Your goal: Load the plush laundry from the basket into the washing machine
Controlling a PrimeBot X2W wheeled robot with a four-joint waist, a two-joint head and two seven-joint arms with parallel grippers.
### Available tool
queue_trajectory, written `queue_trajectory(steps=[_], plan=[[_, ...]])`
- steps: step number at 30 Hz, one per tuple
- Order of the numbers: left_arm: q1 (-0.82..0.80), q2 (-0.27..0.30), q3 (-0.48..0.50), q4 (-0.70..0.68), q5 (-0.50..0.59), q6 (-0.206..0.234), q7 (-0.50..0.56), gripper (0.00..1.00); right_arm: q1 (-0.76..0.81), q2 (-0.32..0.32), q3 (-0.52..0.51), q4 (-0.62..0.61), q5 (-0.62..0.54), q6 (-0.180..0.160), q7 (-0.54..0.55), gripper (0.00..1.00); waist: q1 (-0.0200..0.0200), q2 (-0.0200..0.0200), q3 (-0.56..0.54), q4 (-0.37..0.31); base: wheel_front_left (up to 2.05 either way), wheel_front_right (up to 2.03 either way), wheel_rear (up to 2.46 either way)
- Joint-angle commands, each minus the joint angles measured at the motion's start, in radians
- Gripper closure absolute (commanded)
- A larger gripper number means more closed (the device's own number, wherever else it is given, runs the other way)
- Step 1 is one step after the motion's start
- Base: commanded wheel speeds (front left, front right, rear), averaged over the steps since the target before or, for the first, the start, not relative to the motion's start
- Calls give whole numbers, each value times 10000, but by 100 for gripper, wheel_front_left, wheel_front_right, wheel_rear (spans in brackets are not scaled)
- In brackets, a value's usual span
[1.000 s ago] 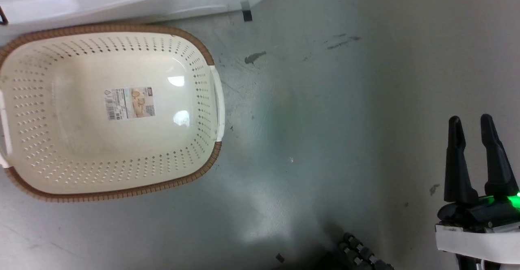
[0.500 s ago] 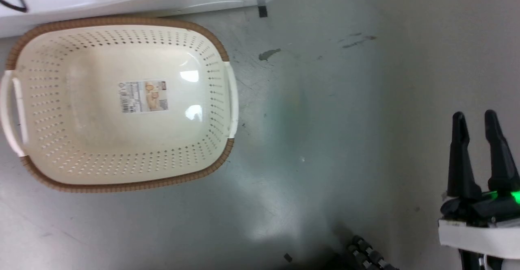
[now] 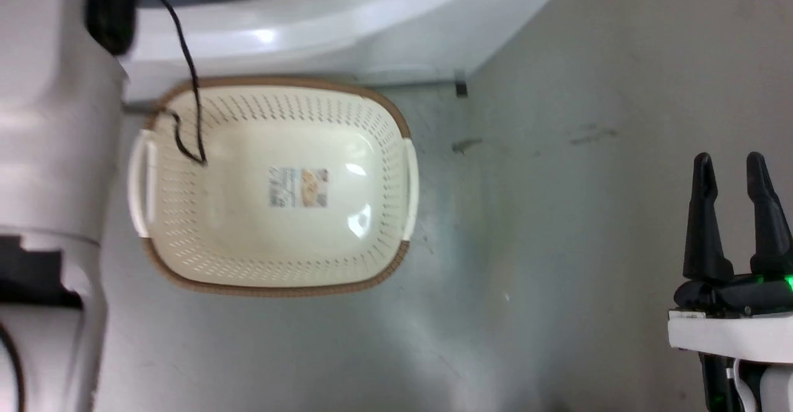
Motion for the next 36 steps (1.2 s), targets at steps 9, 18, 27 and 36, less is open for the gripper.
queue_trajectory(steps=[9, 18, 27, 36], plan=[[1998, -811, 207, -253, -418, 148, -142, 0, 129, -4, -242, 577, -314, -7, -42, 0, 1, 0, -2144, 1185, 0, 0, 0], [4135, -1338, 678, -1611, -345, 590, -147, 0, 413, -4, -224, 1056, -428, -7, -42, 0, 1, 0, -3684, 1691, 0, 0, 0], [6281, -1615, 930, -3266, 143, 792, -148, 0, 840, -4, -171, 1468, -477, -7, -42, 0, 1, 0, -5053, 1961, 0, 0, 0], [8515, -1759, 1221, -4247, 294, 1176, -148, 0, 1504, -4, -105, 1817, -331, -7, -42, 0, 1, 0, -6346, 1946, 0, 0, 0]])
